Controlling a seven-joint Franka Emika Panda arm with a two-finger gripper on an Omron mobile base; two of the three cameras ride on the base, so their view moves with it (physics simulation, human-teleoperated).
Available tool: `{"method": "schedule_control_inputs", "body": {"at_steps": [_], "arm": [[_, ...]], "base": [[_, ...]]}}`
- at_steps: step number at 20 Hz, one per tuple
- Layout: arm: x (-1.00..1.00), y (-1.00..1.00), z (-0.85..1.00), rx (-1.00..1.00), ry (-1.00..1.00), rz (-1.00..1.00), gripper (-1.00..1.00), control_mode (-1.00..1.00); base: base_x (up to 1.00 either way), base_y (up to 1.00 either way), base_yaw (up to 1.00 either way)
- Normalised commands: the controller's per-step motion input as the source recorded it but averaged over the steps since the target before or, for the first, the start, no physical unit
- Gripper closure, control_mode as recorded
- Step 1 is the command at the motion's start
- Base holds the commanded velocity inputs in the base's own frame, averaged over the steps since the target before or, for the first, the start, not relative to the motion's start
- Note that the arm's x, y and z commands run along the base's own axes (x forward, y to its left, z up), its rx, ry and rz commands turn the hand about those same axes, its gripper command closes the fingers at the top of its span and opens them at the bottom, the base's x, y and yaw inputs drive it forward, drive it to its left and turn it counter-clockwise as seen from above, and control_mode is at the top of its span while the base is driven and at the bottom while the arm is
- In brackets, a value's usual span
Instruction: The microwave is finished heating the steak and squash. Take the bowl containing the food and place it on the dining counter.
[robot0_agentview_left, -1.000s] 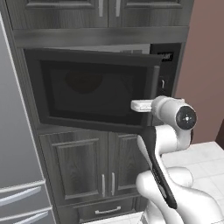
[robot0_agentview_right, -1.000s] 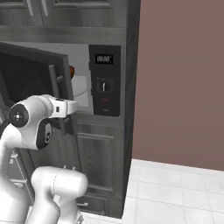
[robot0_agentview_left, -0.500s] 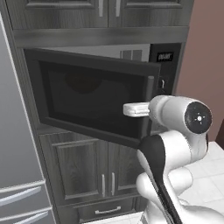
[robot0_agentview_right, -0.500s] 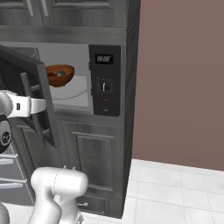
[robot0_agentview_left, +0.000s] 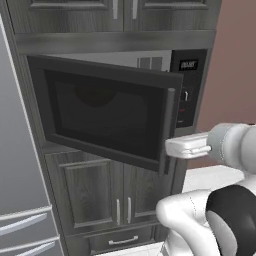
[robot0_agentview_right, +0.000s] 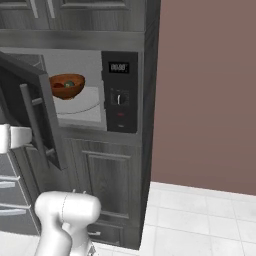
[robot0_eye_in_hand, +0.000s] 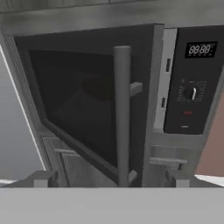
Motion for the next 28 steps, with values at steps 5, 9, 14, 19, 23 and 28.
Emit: {"method": "schedule_control_inputs", "body": {"at_steps": [5,9,14,19,23,28], "arm": [[-0.46,-1.0,0.37,0.3,-0.11,0.12,-1.0,-1.0],[0.03,-1.0,0.06,0.43,0.0,0.14,-1.0,-1.0],[0.51,-1.0,-0.02,0.38,0.19,0.19,-1.0,-1.0],[0.98,-0.61,-0.09,0.31,0.3,0.19,-1.0,-1.0],[1.0,-0.01,-0.03,0.17,0.3,0.12,-1.0,-1.0],[0.87,0.27,-0.22,0.06,0.27,0.08,-1.0,-1.0]], "base": [[0.0,0.0,0.0],[0.0,0.0,0.0],[0.0,0.0,0.0],[0.0,0.0,0.0],[0.0,0.0,0.0],[0.0,0.0,0.0]]}}
